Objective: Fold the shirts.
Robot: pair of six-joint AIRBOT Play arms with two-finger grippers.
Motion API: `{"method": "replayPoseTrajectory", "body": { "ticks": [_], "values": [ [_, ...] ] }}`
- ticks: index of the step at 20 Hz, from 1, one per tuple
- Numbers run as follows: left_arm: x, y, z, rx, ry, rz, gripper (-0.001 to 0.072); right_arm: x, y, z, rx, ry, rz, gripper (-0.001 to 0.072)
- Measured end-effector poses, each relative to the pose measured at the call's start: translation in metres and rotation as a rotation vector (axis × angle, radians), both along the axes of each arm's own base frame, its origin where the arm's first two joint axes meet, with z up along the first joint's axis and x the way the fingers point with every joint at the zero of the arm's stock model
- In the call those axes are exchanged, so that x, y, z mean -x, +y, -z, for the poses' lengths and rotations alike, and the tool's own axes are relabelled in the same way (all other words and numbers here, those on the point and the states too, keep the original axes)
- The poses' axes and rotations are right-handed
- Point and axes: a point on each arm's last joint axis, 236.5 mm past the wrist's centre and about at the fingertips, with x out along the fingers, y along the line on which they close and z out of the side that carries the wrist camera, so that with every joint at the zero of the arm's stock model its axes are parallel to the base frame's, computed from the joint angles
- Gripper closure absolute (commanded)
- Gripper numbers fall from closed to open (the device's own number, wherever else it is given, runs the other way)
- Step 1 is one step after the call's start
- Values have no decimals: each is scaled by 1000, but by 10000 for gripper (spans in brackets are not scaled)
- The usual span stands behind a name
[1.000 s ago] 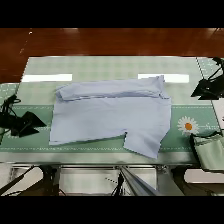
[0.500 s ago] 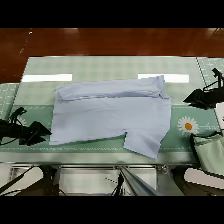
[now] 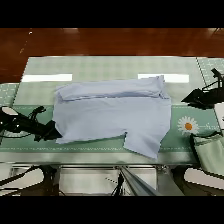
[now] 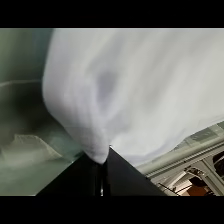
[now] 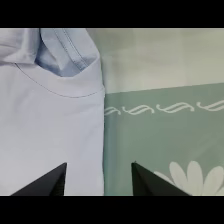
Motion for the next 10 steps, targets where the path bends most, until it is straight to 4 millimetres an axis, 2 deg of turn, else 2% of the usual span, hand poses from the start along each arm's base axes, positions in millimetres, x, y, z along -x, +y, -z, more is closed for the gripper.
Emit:
{"method": "replayPoseTrajectory", "body": {
  "ticks": [4, 7, 10],
  "values": [
    [2, -6, 1, 14, 18, 11, 689, 34, 4, 21, -11, 114, -24, 213],
    [3, -6, 1, 17, 23, 13, 689, 72, 24, 43, -52, 209, -31, 213],
    [4, -6, 1, 18, 23, 18, 689, 99, 45, 56, -58, 237, -36, 213]
  ]
}}
